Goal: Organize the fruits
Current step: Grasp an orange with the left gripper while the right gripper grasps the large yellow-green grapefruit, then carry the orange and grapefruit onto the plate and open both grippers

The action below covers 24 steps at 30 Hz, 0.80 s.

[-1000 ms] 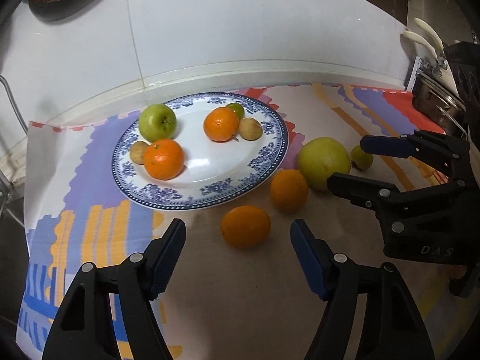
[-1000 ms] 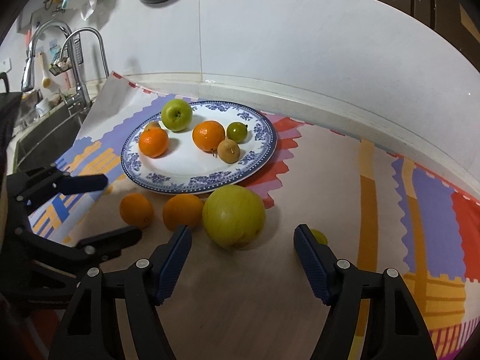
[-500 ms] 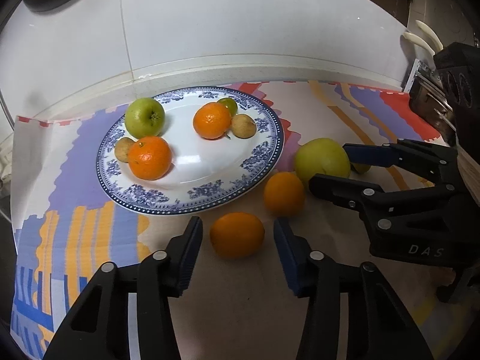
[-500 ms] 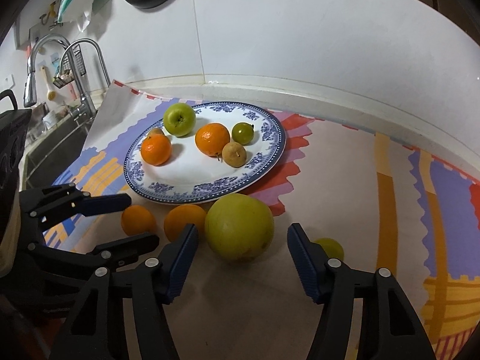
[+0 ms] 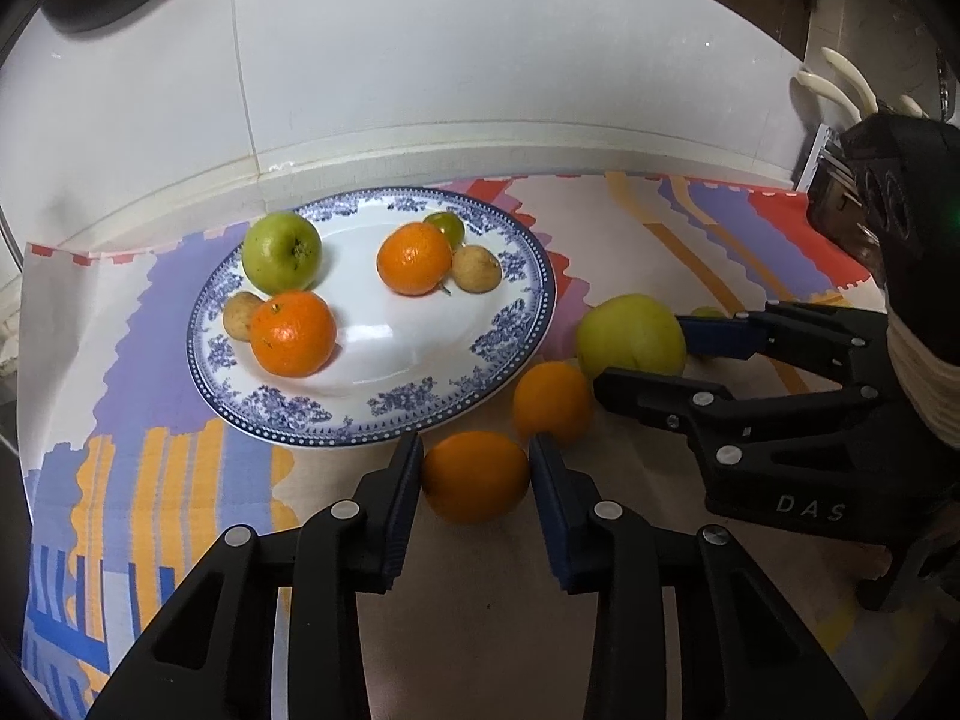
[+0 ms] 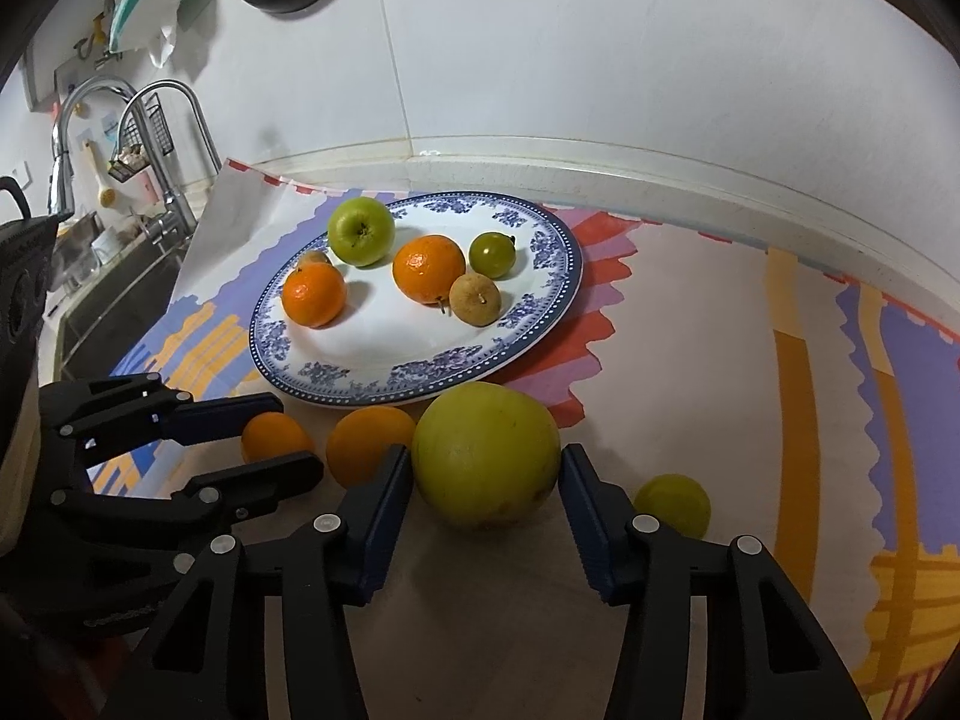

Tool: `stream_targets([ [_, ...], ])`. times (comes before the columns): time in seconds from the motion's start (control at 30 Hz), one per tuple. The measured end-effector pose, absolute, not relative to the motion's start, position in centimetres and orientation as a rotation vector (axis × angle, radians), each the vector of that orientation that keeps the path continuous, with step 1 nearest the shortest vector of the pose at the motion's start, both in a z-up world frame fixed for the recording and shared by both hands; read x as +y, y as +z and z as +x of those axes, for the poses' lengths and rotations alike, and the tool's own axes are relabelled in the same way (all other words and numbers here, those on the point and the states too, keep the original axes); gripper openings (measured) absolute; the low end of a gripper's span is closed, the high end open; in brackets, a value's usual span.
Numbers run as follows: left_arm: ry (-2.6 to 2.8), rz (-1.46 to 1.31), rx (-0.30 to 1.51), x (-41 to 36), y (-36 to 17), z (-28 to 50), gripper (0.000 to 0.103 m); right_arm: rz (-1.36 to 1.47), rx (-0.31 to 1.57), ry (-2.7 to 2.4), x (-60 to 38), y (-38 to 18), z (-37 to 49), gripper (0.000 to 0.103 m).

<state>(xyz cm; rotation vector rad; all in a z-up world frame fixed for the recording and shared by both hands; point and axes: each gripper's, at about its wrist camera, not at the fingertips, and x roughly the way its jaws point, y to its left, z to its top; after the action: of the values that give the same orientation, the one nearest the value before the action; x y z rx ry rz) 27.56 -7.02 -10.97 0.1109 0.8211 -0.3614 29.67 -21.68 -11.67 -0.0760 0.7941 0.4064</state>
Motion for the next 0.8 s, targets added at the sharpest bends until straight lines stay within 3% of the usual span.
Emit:
stream_targets([
  [0.8, -0.370, 0.073, 0.704, -6.3, -6.6, 24.6, 0.036, -0.049, 0.731, 0.344, -22.2, -8.6, 26.9, 0.050],
])
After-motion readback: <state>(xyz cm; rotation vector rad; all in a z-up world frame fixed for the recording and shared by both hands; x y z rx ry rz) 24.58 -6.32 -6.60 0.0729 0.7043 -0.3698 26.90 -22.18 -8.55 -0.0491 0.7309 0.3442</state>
